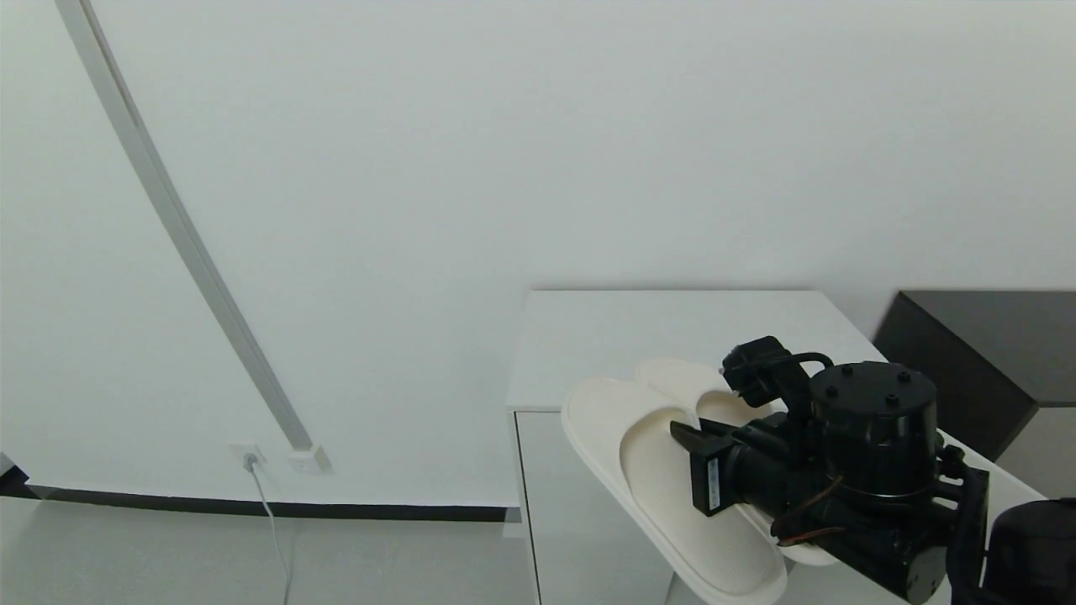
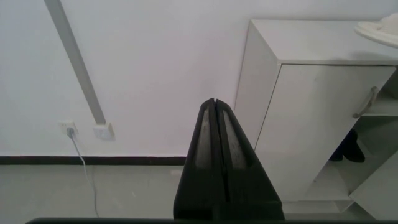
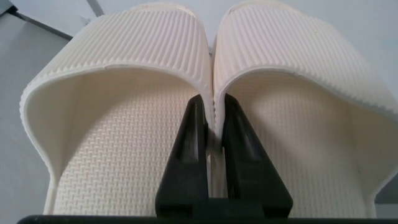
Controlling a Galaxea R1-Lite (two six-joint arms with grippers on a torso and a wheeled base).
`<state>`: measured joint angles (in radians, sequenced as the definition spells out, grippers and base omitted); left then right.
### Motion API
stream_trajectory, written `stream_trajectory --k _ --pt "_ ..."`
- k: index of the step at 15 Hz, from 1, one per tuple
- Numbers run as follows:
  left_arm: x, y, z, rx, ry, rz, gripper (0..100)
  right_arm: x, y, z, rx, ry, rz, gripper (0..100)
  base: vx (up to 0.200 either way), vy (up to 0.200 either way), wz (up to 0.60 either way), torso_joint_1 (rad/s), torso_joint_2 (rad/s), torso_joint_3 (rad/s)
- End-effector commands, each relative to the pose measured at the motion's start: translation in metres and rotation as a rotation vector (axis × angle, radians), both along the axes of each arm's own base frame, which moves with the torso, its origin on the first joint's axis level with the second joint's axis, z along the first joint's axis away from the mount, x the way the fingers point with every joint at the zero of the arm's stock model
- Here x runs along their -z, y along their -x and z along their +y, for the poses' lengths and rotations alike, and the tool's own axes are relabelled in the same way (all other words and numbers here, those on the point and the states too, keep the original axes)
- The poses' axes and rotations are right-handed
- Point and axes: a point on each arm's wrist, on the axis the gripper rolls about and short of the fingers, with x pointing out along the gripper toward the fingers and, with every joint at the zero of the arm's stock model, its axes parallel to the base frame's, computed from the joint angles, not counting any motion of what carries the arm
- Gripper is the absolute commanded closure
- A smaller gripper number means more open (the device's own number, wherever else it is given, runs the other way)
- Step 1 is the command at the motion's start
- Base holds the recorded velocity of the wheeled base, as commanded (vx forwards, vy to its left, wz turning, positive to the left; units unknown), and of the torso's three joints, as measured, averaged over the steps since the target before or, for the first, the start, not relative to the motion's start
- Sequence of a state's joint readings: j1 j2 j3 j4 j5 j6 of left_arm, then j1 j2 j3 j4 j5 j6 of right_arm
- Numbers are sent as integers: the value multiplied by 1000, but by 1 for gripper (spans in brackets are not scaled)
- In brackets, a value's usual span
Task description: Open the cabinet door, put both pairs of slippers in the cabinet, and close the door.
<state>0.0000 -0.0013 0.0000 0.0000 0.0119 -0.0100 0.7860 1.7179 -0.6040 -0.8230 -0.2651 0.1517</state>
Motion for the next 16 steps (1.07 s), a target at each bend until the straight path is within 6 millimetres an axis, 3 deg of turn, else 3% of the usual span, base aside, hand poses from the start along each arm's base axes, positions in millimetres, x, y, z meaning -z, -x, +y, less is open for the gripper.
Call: stream_trajectory --k 1,16 --pt "0 0 0 0 1 1 100 0 1 0 -2 0 0 100 0 -200 0 2 2 -2" --pt "0 0 0 0 1 1 100 1 3 0 -7 3 2 100 0 -187 0 3 3 2"
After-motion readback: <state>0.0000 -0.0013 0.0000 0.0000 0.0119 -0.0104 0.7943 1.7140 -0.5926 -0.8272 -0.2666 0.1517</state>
